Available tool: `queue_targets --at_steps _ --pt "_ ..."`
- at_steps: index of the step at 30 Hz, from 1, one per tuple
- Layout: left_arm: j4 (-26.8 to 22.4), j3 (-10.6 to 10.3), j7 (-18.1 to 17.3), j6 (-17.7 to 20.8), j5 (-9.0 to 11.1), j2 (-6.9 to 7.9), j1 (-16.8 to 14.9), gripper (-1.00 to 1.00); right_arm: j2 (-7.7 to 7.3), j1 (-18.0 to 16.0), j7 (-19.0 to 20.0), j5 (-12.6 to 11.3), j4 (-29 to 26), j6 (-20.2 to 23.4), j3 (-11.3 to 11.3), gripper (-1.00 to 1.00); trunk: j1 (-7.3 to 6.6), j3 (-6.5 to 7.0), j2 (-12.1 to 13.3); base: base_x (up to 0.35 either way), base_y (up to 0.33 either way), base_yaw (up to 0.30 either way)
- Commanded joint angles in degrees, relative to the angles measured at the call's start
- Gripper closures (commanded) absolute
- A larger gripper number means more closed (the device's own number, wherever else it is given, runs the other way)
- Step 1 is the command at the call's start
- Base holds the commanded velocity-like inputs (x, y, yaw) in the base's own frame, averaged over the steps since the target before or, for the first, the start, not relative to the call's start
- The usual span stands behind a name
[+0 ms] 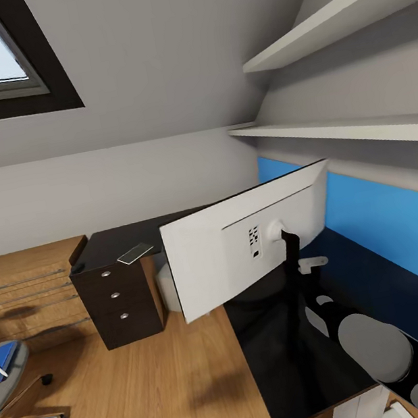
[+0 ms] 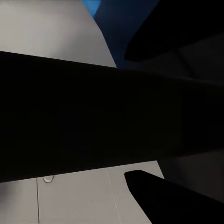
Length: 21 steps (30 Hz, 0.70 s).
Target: In the bedroom, organize the workspace by keeping the computer under the desk, ensuring the monitor is on the desk, placing the keyboard on the desk next to the monitor, placing the mouse on the desk next to the keyboard, moving the folder from the swivel chair onto the desk next to the mouse, stacking the notebook on top of the folder with the pen on top of the notebook, and positioning the swivel chair next to the desk.
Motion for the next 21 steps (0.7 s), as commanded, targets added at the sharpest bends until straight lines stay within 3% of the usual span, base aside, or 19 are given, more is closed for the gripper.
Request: queue_targets --at_steps 1,21 --pt "-0.1 -0.2 0.2 -0.2 0.6 0.03 0.0 -1.00 -0.02 0.0 -0.8 -1.1 0.0 0.5 -1.5 1.00 0.00 -0.08 0.0 0.000 0.000 0.000" --pt "-0.1 -0.3 0.2 -0.2 0.4 0.03 0.0 -1.00 -0.79 0.4 -1.5 -1.8 0.8 0.0 -1.5 1.00 0.00 -0.10 0.0 0.000 0.000 0.004"
